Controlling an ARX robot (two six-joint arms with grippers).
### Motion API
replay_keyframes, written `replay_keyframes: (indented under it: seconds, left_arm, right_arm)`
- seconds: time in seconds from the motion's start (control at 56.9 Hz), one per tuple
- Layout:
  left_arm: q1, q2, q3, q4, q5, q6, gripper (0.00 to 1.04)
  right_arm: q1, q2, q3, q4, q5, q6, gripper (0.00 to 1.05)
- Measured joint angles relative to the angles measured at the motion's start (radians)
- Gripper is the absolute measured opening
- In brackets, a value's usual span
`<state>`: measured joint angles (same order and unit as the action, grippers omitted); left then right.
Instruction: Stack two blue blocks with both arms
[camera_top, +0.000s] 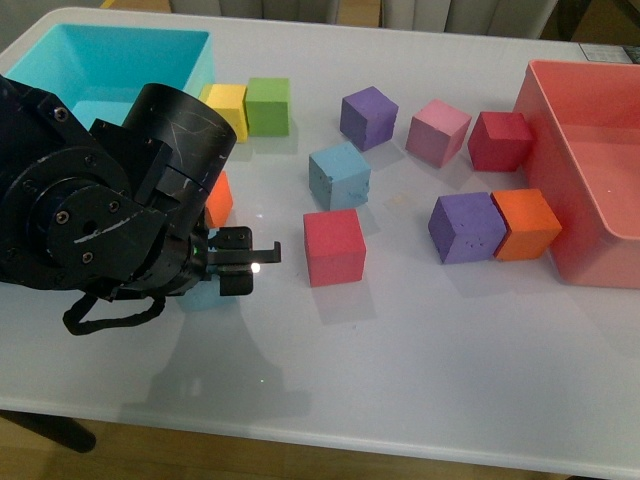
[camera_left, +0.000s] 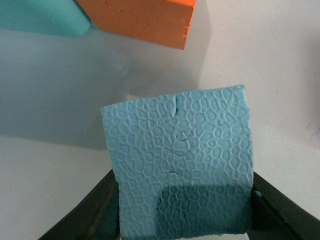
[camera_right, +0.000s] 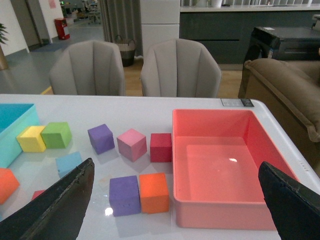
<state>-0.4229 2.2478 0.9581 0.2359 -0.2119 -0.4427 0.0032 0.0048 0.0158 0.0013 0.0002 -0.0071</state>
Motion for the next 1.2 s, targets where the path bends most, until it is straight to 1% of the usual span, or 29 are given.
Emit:
replay_keyframes:
  seconds: [0.053,0.141,0.281,0.387,0.685,0.932,1.195]
  left_arm:
    - [-0.005,-0.031,-0.018,0.0,0.005,-0.001,0.49]
    - [-0.011,-0.096,-0.043,-0.002,0.011,-0.003,0.45]
    - [-0.018,-0.2,-0.056,-0.029,0.008,0.01,0.42]
    - [-0.029,-0.256,-0.037,-0.07,-0.006,0.055,0.4]
    - [-0.074,-0.2,0.205,-0.15,0.003,0.215,0.4]
    - [-0.1,-0.106,0.321,-0.193,0.029,0.322,0.4]
    - [-0.104,-0.005,0.475,-0.255,0.049,0.419,0.4]
  right_arm:
    - [0.0,0.0,0.0,0.0,0.0,0.0,0.96]
    - [0.0,0.0,0.0,0.0,0.0,0.0,0.96]
    - [0.0,0.0,0.0,0.0,0.0,0.0,0.96]
    - [0.0,0.0,0.0,0.0,0.0,0.0,0.96]
    - [0.0,0.0,0.0,0.0,0.0,0.0,0.96]
    - [0.0,0.0,0.0,0.0,0.0,0.0,0.96]
    - [0.0,0.0,0.0,0.0,0.0,0.0,0.96]
